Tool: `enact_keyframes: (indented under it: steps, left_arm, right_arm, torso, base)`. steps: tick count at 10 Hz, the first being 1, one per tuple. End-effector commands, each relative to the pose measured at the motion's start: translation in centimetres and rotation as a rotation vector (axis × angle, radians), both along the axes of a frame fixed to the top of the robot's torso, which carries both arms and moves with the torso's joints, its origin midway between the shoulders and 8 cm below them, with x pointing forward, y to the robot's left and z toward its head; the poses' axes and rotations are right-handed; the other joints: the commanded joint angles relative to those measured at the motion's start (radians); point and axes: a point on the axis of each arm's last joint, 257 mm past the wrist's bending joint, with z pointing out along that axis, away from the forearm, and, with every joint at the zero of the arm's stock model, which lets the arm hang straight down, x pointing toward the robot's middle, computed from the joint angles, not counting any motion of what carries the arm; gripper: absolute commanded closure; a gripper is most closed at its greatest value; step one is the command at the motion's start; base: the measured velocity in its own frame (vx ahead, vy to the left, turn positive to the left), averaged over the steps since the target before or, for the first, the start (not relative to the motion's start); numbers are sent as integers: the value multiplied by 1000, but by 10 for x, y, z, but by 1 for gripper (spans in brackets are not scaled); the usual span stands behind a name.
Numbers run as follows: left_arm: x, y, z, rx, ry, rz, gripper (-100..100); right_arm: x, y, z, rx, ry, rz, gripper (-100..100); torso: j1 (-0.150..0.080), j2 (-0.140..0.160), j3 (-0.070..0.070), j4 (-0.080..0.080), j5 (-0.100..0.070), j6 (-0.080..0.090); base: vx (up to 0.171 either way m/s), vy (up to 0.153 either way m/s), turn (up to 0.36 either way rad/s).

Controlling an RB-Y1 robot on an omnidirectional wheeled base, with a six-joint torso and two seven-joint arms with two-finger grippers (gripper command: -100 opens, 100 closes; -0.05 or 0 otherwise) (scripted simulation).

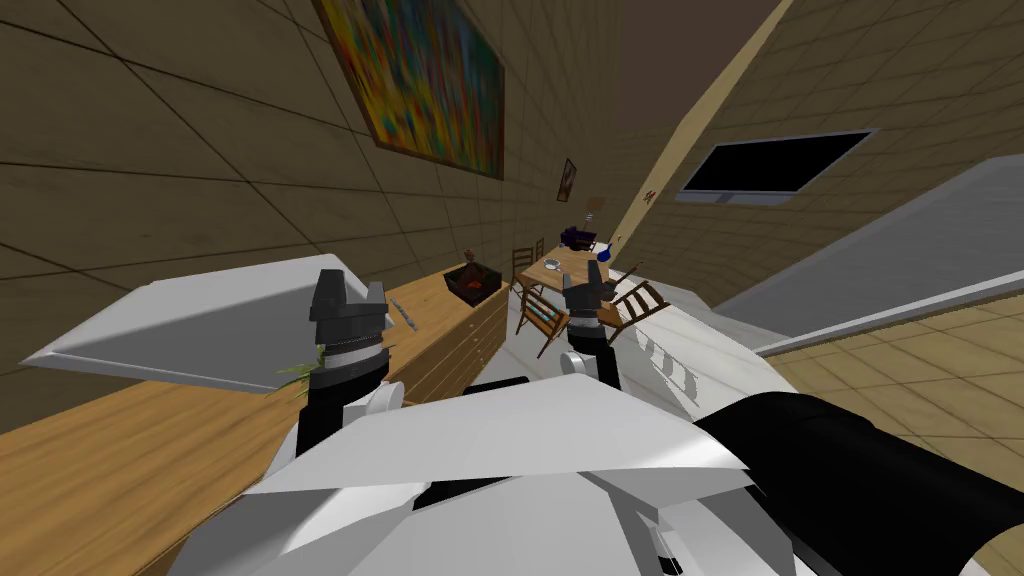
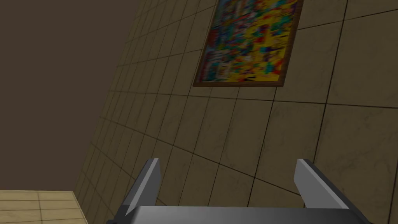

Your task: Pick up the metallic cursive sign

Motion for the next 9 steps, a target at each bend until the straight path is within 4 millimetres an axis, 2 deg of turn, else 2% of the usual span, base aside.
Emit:
enact_keyframes:
  steps: [1,5,9]
  left_arm:
    - [0,6,-10,20,35,7,-100]
    - [-5,32,-43,72,157,37,-100]
    - [-18,75,-89,131,345,84,-100]
  right_arm:
    - [0,0,0,0,0,0,0]
    - [0,0,0,0,0,0,0]
    - [0,0,0,0,0,0,0]
  torso:
    - [0,0,0,0,0,0]
    - [-6,6,4,1,-1,0]
    - [-7,6,4,1,-2,0]
  base:
    - [-30,-31,-107]
    - [-84,-82,-126]
    - [-79,-109,-168]
